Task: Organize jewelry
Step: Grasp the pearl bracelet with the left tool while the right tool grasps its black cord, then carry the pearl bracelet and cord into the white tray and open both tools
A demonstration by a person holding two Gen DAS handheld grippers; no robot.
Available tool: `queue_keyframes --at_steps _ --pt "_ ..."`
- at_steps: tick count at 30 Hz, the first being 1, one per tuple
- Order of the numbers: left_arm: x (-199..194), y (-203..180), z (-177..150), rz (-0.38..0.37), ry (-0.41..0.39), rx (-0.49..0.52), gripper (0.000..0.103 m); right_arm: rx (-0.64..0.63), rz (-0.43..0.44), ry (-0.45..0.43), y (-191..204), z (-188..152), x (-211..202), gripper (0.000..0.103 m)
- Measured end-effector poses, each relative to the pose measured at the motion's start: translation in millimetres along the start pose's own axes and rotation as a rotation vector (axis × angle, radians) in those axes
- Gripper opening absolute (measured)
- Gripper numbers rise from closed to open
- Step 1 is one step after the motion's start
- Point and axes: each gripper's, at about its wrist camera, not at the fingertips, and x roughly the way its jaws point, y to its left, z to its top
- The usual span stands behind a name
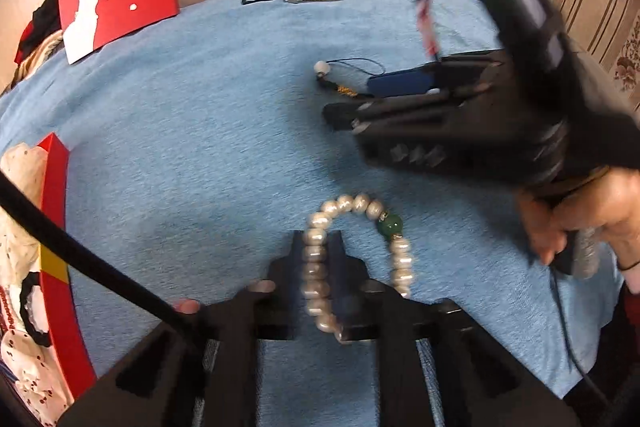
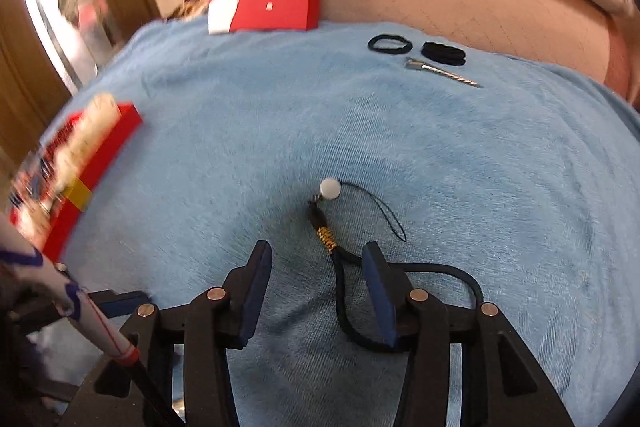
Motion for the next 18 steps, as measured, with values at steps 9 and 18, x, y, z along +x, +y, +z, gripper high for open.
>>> queue_keyframes --at_steps 9,18 --pt "-39 23 6 -0.110 -0.072 -0.117 0.009 0.038 -0.001 -0.008 2 0 -7 0.003" --pt "-99 69 -5 -0.144 -0.189 -0.230 0.009 0.186 0.098 -0.130 6 -1 -63 0.003"
